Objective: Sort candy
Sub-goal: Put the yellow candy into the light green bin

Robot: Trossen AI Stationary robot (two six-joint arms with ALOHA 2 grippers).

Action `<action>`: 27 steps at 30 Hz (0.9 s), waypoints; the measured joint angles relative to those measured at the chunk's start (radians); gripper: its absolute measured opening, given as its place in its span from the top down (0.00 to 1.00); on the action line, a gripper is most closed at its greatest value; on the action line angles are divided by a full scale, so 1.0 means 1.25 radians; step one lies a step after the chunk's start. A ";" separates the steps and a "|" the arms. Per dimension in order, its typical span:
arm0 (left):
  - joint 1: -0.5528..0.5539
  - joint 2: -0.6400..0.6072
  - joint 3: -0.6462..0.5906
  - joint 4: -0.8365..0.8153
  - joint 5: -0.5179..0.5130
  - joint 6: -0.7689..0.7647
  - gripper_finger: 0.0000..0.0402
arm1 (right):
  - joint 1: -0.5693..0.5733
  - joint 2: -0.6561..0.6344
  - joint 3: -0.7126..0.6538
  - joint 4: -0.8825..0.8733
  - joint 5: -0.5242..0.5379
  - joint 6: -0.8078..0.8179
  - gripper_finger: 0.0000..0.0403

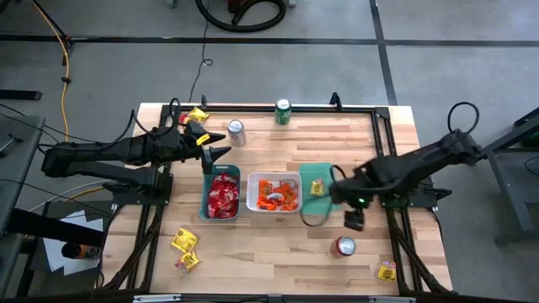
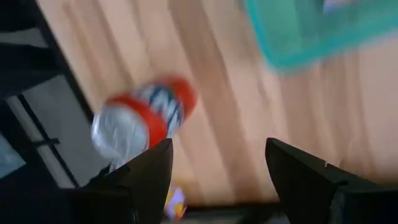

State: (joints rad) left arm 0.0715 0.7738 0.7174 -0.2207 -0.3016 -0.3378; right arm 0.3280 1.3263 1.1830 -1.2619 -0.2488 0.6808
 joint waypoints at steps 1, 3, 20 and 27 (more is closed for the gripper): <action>0.000 0.000 0.000 0.000 0.000 0.000 0.41 | 0.028 -0.018 -0.004 -0.009 0.001 0.042 0.38; 0.000 0.000 0.000 0.000 0.000 0.001 0.41 | 0.086 -0.051 -0.030 -0.010 -0.002 0.139 0.38; 0.000 0.000 0.000 0.000 -0.004 0.001 0.41 | 0.542 -0.104 -0.365 0.500 -0.118 0.615 0.38; 0.000 0.000 0.000 0.000 -0.023 0.001 0.41 | 0.592 -0.104 -0.445 0.549 -0.079 0.691 0.38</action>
State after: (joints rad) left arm 0.0715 0.7738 0.7174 -0.2206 -0.3305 -0.3367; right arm 1.0685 1.1957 0.6273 -0.5752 -0.3476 1.5446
